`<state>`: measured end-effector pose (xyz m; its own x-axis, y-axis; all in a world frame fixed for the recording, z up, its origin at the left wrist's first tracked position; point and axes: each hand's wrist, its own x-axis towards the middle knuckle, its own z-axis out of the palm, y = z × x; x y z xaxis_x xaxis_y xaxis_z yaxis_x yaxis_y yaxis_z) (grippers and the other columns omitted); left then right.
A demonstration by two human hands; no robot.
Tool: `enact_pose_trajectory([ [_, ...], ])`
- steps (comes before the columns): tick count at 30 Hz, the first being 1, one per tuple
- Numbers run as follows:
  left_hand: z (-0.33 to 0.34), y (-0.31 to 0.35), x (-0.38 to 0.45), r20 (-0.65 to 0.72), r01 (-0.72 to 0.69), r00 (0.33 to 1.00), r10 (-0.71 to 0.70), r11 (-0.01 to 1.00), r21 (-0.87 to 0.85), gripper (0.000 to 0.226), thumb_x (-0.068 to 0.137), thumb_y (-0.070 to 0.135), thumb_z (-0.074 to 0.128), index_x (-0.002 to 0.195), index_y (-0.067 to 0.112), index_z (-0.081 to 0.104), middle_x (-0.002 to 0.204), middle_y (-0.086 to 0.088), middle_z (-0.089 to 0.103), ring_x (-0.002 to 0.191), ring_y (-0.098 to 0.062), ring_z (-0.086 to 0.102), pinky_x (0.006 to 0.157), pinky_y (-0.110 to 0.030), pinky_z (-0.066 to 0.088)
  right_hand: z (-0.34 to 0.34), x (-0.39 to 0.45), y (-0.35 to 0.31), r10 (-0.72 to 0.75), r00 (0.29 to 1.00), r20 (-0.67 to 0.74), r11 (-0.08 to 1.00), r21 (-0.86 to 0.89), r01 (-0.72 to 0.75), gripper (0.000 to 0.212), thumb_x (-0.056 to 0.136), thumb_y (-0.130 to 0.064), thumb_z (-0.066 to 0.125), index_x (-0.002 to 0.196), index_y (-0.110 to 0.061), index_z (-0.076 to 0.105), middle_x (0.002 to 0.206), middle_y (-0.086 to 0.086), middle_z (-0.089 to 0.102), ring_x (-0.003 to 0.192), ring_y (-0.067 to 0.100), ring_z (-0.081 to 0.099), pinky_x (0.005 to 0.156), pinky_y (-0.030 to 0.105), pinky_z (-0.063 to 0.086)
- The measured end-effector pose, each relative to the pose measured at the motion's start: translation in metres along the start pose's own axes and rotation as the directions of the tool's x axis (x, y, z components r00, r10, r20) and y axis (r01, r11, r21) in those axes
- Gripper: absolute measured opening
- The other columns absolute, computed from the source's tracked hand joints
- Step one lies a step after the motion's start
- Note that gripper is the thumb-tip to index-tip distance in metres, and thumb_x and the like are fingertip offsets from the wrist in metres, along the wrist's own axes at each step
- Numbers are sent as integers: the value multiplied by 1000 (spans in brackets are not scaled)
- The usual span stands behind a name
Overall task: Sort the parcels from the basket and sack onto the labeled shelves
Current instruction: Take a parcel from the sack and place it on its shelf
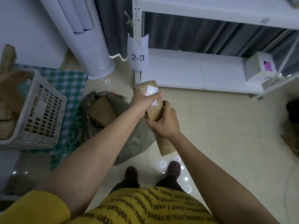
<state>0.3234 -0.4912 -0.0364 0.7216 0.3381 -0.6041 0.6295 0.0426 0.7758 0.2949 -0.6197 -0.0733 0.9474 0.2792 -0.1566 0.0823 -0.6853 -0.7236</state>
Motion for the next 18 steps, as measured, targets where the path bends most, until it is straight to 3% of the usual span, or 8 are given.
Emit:
enact_pose_trajectory([
  [3,37,10,10,2,-77,997,78,985,154,97,34,68,78,118,26,55,107,7,66,94,-19,66,82,-44,56,-32,6,29,0,1000,31,997,80,-3,94,61,-52,84,134,-15,37,125,1,53,116,19,50,90,36,49],
  [6,85,29,11,-1,-125,991,132,940,319,82,43,67,71,114,28,59,103,8,66,93,-18,64,82,-38,55,-71,12,62,9,998,68,982,189,-21,84,72,-42,83,138,-18,36,136,-4,51,124,13,48,93,27,41],
  [10,153,51,13,15,-178,981,194,859,479,83,44,70,63,114,26,58,104,8,65,98,-18,63,85,-37,53,-131,23,117,1,988,155,973,226,-36,68,87,-31,69,145,-23,33,144,-8,47,130,14,45,103,33,40],
  [14,219,66,14,111,-291,953,281,755,588,67,66,56,71,121,25,50,107,10,61,97,-17,59,82,-34,51,-198,35,177,-80,984,157,997,35,75,60,92,-18,60,147,-21,36,146,-6,46,131,18,46,95,27,40],
  [18,278,79,7,258,-408,909,327,575,709,72,66,50,74,129,28,46,108,10,62,96,-18,59,79,-32,51,-261,52,215,-127,988,-88,979,-174,110,67,85,-8,61,146,-11,33,148,4,38,131,26,40,89,29,39],
])
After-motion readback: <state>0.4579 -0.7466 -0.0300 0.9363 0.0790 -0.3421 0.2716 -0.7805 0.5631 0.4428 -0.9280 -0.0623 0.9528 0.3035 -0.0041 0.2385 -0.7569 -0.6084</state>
